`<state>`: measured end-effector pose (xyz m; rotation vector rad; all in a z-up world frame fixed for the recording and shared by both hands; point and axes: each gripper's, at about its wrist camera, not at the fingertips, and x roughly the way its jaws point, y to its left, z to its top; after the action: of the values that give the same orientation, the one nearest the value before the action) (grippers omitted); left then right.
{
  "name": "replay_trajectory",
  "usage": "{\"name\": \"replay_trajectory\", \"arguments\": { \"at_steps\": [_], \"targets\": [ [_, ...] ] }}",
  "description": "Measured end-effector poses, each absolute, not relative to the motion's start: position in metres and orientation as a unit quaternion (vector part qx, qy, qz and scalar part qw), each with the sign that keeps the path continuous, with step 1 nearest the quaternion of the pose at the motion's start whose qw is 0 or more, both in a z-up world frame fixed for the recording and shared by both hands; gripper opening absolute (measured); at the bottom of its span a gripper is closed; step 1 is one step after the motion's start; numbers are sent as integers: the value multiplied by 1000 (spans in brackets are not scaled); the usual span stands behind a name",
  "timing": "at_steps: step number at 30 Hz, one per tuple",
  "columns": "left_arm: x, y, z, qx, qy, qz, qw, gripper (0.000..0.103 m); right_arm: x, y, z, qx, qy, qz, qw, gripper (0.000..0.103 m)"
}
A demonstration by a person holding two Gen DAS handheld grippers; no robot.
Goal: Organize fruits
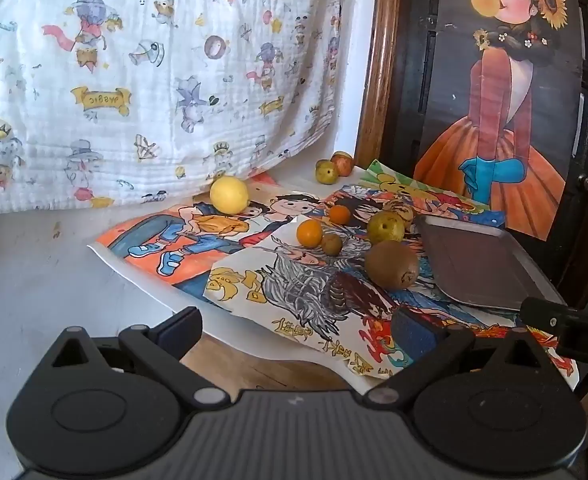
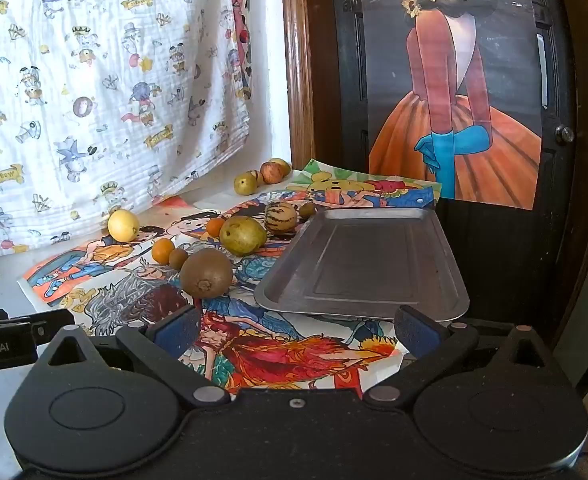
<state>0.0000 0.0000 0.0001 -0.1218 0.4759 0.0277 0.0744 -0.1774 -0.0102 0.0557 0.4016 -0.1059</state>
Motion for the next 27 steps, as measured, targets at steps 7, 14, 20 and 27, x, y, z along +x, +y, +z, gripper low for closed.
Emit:
{"name": "replay_trajectory", "arguments": {
  "at_steps": [7,14,20,27],
  "targets": [
    [0,0,0,-62,235,14,970,103,75,-177,-10,28,200,-53,978,103],
    [0,0,0,-62,237,14,969,103,76,-177,-10,28,201,-53,978,103],
    [0,0,0,-62,238,14,969,103,76,-177,-11,28,201,-53,978,103],
    [-3,-1,-2,-63,240,16,969,103,76,-177,-12,28,202,-53,978,103]
  ]
}}
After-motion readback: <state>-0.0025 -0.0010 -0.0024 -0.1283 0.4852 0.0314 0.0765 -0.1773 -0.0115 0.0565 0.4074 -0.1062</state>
